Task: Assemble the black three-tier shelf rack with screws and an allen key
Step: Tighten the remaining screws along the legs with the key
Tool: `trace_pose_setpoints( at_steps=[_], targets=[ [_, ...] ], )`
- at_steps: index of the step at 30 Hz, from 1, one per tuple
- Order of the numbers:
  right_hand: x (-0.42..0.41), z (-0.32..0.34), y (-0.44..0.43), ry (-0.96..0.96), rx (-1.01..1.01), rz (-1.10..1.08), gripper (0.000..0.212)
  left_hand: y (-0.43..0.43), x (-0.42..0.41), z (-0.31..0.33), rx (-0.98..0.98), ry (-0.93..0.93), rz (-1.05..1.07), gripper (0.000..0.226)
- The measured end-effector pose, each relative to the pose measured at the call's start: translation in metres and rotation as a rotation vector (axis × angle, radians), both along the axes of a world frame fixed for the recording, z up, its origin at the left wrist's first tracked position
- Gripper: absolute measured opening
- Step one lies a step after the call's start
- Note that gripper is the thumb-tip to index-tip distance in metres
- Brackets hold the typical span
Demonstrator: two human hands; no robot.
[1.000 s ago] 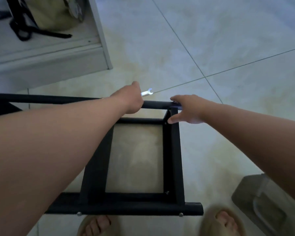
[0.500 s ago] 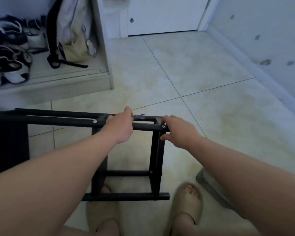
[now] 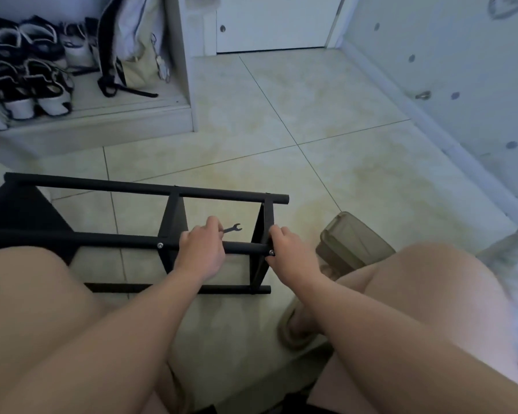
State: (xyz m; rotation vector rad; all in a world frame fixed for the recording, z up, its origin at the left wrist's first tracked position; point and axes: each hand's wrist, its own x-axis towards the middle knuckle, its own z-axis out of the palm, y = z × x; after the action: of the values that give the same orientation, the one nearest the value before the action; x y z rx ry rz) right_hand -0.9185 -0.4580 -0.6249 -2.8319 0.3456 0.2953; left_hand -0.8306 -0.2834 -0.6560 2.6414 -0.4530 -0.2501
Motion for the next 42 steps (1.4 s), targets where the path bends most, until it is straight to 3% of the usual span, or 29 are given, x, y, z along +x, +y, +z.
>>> trace_pose_setpoints(
  at_steps=[14,19,24,30,38,42],
  targets=[
    [-0.052,0.016,0.012,0.290,0.202,0.010,0.050,0.019,-0.056,0.009,0.153,0.287,-0.011,0.008],
    [-0.065,0.027,0.025,0.395,0.073,0.138,0.065,0.031,-0.067,0.021,0.191,0.427,-0.080,0.012],
    [-0.072,0.031,0.032,0.360,-0.286,0.220,0.111,0.034,-0.073,0.022,0.213,0.498,-0.072,0.015],
    [-0.073,0.028,0.033,0.474,-0.333,0.205,0.159,0.034,-0.080,0.029,0.248,0.543,-0.100,0.019],
    [-0.072,0.019,0.028,0.508,-0.267,0.238,0.166,0.028,-0.073,0.032,0.281,0.603,-0.136,0.025],
    [-0.069,0.019,0.023,0.499,-0.329,0.300,0.161,0.015,-0.068,0.024,0.210,0.637,-0.213,0.018]
  ],
)
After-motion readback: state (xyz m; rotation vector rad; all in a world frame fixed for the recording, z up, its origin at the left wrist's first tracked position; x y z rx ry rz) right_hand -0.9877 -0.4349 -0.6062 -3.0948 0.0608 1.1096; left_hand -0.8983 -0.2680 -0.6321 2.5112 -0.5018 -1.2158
